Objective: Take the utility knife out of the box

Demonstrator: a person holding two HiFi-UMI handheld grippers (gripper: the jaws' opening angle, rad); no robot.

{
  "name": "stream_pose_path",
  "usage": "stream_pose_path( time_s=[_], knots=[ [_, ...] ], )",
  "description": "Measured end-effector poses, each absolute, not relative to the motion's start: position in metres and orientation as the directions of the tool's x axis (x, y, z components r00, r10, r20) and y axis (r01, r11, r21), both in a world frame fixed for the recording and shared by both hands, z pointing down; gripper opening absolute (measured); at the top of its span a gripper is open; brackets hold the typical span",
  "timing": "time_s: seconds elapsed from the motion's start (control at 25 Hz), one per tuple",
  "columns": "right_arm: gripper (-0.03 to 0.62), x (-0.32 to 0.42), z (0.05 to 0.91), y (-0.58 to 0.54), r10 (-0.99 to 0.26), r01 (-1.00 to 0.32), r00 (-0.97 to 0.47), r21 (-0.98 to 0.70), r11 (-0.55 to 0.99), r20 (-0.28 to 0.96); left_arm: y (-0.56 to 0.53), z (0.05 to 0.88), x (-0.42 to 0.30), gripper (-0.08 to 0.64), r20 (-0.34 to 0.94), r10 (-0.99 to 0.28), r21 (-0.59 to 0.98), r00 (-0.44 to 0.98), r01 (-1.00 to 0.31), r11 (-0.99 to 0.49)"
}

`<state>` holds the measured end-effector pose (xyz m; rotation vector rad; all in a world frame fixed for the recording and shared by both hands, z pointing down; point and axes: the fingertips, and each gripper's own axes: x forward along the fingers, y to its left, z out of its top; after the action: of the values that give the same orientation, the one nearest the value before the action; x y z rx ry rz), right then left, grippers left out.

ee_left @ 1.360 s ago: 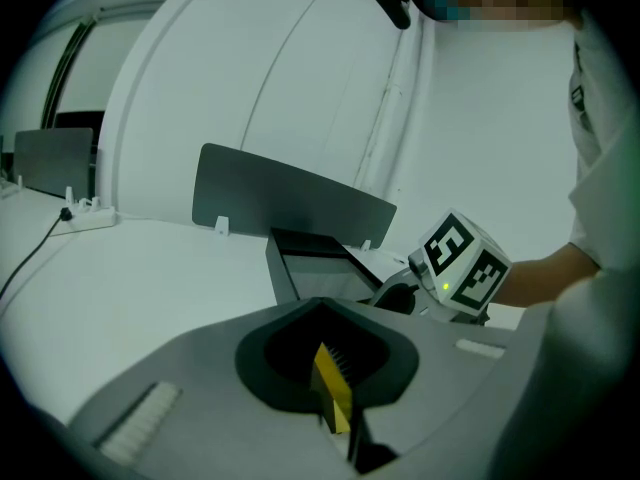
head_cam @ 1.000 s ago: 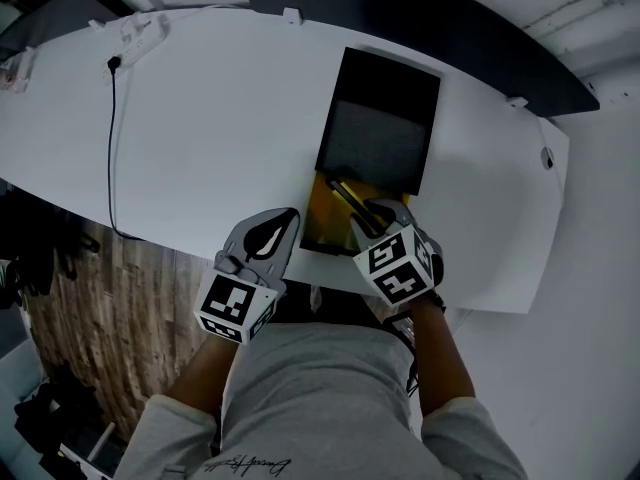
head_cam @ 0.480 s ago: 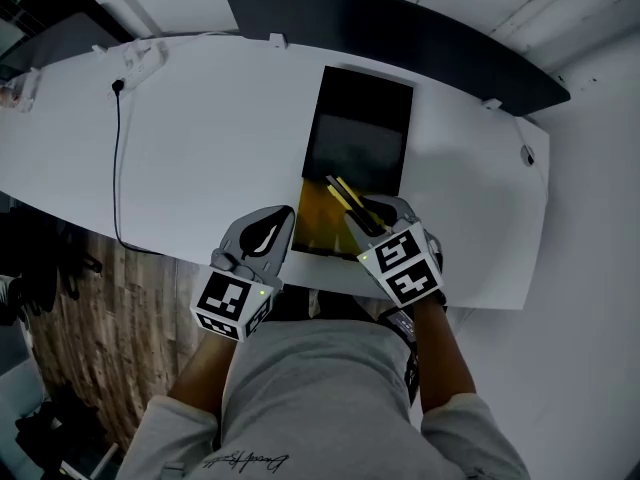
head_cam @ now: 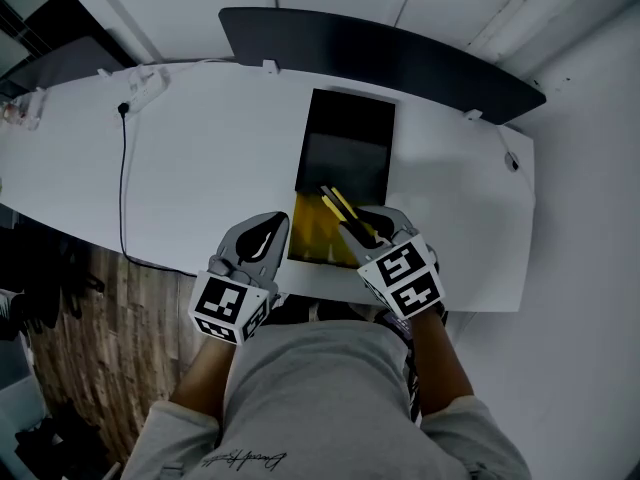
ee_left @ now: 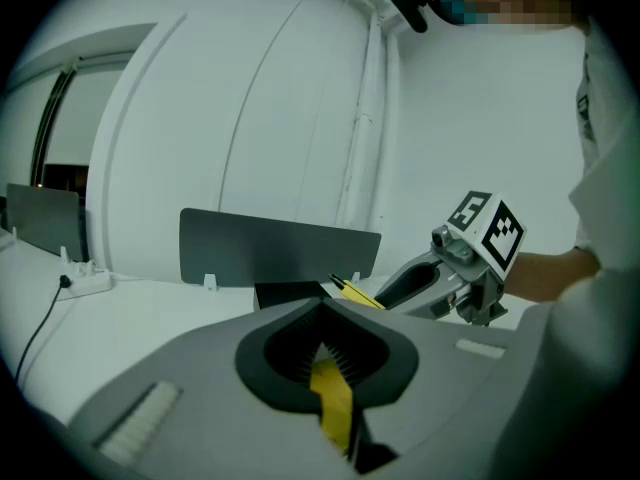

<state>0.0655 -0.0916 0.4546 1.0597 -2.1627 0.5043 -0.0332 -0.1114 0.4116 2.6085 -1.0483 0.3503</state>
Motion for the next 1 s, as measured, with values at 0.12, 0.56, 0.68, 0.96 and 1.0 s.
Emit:
stream_pose_path(
  time_s=[0.12,0.56,0.68,0.96,1.0],
  knots=[
    [0.132,0.068,0.444,-0.088,-0.553,-0.808,-0.456,-0.066,0.585,0.697,-0.11,0.404,-0.032,0.0,0.325,-0.628,0.198,0.707,-0.7,-0.686],
    [0.132,0.076,0.417,-0.073,-0.606,-0.824,-0.484,-0.095,0.559,0.632,-0.098,0.394,-0.031,0.0,0.322,-0.64,0.177,0.697,-0.709,-0.683],
    [0.132,0.076,0.418,-0.07,-0.6,-0.819,-0.491,-0.099,0.566,0.632,-0.094,0.395,-0.026,0.0,0.328,-0.629,0.177,0.704,-0.7,-0.692],
    [0.132,0.073,0.418,-0.067,-0.593,-0.809,-0.505,-0.104,0.578,0.627,-0.089,0.393,-0.018,0.001,0.329,-0.621,0.172,0.711,-0.692,-0.701],
    [0.132,0.073,0.418,-0.067,-0.593,-0.808,-0.507,-0.105,0.58,0.626,-0.089,0.392,-0.018,0.0,0.327,-0.622,0.172,0.711,-0.693,-0.7]
  ],
)
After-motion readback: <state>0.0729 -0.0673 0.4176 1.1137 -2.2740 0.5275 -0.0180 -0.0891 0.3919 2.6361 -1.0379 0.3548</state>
